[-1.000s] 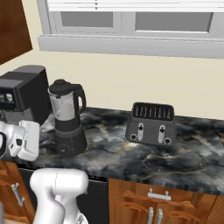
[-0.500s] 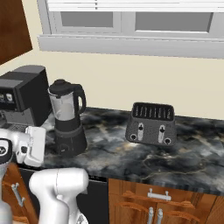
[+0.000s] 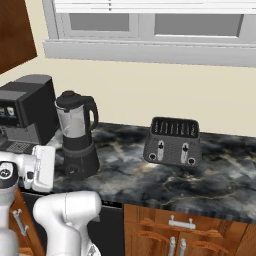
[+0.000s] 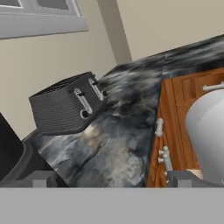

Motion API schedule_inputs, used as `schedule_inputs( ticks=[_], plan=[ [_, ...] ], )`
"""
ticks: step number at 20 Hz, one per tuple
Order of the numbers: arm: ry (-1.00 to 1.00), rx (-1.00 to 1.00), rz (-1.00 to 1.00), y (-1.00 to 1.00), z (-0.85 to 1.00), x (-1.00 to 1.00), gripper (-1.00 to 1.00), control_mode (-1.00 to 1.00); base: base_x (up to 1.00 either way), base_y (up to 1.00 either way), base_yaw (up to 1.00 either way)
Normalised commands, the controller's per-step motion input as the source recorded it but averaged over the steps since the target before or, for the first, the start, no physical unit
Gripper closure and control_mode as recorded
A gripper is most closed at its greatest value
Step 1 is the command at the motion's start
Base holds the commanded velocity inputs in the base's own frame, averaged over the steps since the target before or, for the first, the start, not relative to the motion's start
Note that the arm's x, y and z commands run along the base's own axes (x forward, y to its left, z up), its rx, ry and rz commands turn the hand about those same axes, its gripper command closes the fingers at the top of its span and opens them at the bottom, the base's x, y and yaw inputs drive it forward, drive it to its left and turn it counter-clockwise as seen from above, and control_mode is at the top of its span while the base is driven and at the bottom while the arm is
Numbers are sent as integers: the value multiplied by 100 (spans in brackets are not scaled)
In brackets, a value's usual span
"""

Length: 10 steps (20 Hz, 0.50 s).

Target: Open the blender lid, put the pear in the blender, close the lid, and start the blender.

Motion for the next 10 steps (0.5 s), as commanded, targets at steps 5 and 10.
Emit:
schedule_inputs(
  ticks=[5, 10],
  plan=[
    [-11, 0, 0, -1, -7, 23, -100, -100, 0, 0, 0],
    [-11, 0, 0, -2, -9, 20, -100, -100, 0, 0, 0]
  ],
)
